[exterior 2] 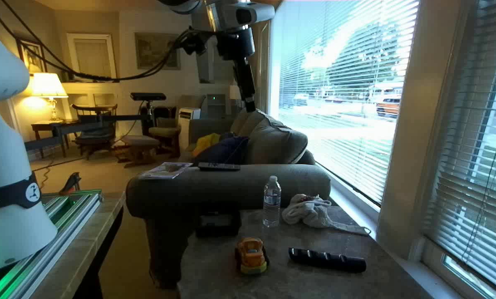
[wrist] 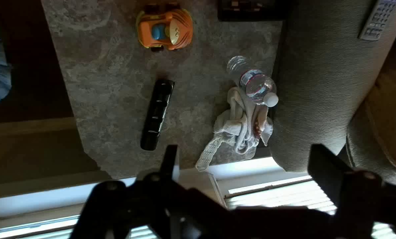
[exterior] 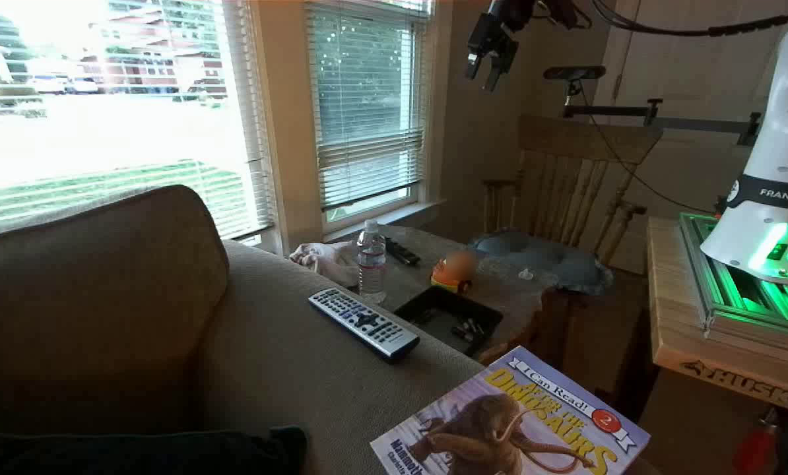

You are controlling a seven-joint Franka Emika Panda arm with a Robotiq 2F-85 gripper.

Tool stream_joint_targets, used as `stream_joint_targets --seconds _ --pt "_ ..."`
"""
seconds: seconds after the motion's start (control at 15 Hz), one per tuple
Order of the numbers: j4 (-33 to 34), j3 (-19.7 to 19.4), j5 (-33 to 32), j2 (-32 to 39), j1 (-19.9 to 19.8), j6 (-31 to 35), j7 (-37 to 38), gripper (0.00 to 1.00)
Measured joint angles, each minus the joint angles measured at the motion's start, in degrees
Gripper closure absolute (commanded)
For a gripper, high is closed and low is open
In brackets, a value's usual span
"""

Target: Put the orange car in the black box.

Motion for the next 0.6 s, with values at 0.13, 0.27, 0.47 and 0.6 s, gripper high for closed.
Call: stream_joint_targets --seconds 0.13,0.27,0.47,0.6 --pt "0.01 0.00 0.00 0.00 0.00 0.00 0.00 0.00" --pt "0.01 0.00 0.00 0.00 0.00 0.00 0.00 0.00" --pt "0.01 0.00 0.00 0.00 0.00 0.00 0.00 0.00" --pt "0.02 0.29 -2.20 0.06 -0.64 -0.49 0.61 0.00"
